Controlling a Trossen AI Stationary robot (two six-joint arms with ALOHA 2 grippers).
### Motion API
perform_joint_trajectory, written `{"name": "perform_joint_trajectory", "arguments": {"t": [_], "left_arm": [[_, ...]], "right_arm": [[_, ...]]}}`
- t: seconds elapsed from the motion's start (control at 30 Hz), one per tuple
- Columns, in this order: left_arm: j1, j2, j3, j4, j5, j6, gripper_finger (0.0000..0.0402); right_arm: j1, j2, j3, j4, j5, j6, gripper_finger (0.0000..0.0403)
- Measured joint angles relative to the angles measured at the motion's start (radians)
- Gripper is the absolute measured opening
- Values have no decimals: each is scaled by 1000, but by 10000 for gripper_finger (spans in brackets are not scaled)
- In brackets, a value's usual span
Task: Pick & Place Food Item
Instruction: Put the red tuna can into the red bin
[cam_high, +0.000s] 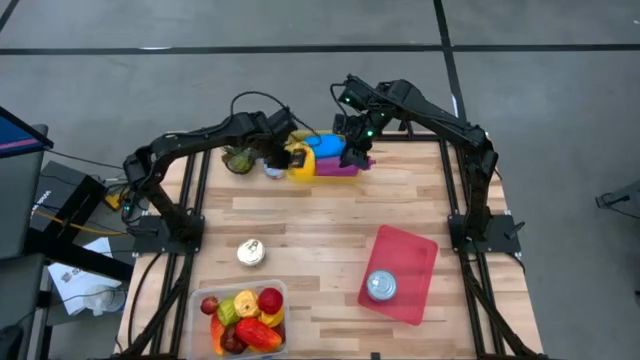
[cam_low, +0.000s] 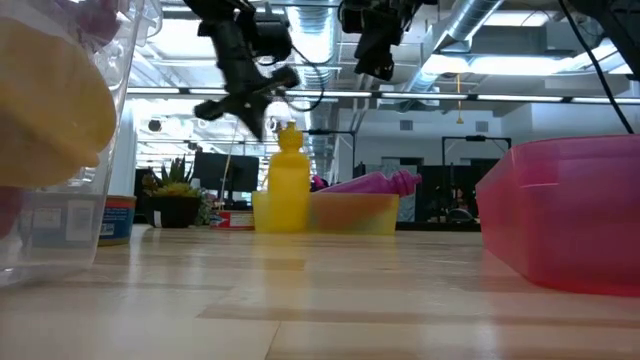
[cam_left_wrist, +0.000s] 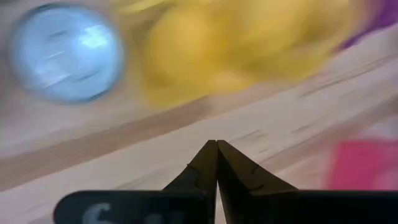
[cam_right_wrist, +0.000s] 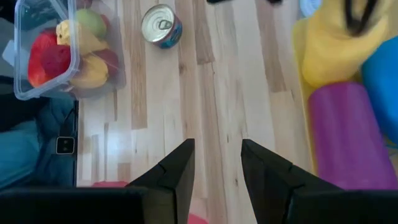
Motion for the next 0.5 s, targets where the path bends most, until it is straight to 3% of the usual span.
{"name": "perform_joint_trajectory", "arguments": {"t": [0.2,0.5], "left_arm": [[24,15,-1,-236,-68,132,0],[86,96,-2,-233,-74,142,0]], "right_arm": [[17,7,-27,7,0,-19,123],[34,8,-28,10,-1,-10,123]]}}
